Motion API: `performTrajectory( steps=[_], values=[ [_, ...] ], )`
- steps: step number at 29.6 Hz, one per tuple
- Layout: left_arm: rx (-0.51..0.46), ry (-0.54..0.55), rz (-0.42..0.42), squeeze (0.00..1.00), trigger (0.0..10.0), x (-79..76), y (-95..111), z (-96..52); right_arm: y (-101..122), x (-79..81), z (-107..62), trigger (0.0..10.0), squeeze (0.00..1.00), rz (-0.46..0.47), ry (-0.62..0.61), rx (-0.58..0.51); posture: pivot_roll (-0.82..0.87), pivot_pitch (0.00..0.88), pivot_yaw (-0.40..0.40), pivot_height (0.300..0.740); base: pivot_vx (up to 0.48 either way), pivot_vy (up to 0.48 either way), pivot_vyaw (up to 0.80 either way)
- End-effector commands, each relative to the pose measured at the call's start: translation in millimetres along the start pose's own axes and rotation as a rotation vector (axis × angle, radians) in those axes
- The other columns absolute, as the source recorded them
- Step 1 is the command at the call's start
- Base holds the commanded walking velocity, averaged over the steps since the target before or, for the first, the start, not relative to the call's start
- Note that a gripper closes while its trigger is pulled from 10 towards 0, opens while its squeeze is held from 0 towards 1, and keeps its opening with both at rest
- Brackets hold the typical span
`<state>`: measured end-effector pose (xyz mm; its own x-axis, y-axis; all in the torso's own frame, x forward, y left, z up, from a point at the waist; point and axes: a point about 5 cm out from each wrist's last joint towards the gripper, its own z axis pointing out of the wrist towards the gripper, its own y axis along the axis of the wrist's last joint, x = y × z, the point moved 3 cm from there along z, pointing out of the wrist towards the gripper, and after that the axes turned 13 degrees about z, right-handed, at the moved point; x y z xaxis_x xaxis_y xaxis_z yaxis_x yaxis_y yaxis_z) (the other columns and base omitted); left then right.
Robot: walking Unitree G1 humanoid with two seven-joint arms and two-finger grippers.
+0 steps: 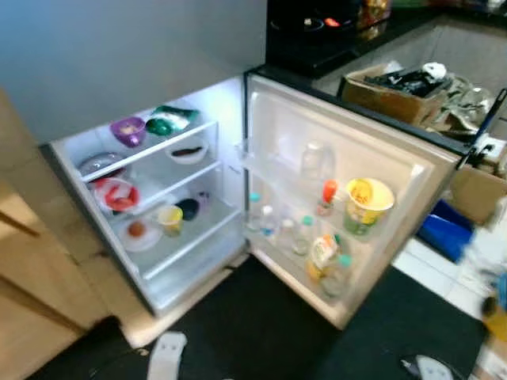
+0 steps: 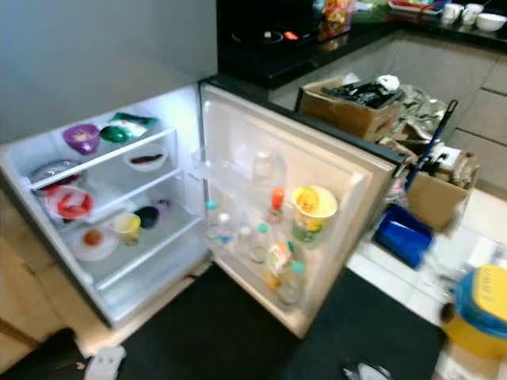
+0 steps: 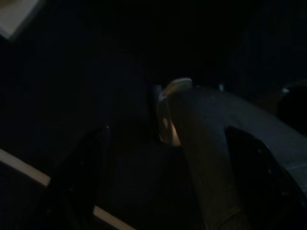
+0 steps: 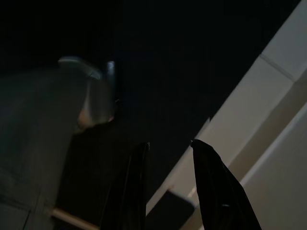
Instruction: Restocking fridge
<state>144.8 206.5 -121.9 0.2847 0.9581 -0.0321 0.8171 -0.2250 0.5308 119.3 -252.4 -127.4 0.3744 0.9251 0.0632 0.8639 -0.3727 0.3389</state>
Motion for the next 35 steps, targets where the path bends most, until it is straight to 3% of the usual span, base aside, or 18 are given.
performTrajectory(
  steps=[1, 9, 18, 35],
  values=[
    [0.028, -0.024, -0.001, 0.0, 10.0, -6.9, -7.4, 0.0, -2.4, -3.1, -0.5, 10.0, 0.0, -0.009, -0.013, 0.01, -0.01, 0.057, -0.011, 0.74, 0.0, -0.461, 0.0],
    [0.029, -0.028, -0.001, 0.0, 10.0, -7.6, -7.2, 0.3, 3.7, -2.7, -1.2, 10.0, 0.0, -0.027, 0.019, -0.022, -0.01, 0.056, -0.01, 0.74, 0.0, -0.463, 0.0],
    [0.027, -0.031, 0.002, 0.0, 10.0, -8.9, -6.1, 1.1, 13.4, 2.1, -1.1, 10.0, 0.0, -0.089, 0.053, -0.033, -0.02, 0.059, -0.011, 0.74, 0.0, -0.446, 0.76],
    [0.018, -0.032, -0.013, 0.0, 10.0, -10.6, -4.6, 1.8, 13.7, -4.5, -2.1, 10.0, 0.0, -0.119, 0.016, -0.05, -0.02, 0.059, -0.011, 0.74, 0.0, 0.0, 0.65]
  ],
)
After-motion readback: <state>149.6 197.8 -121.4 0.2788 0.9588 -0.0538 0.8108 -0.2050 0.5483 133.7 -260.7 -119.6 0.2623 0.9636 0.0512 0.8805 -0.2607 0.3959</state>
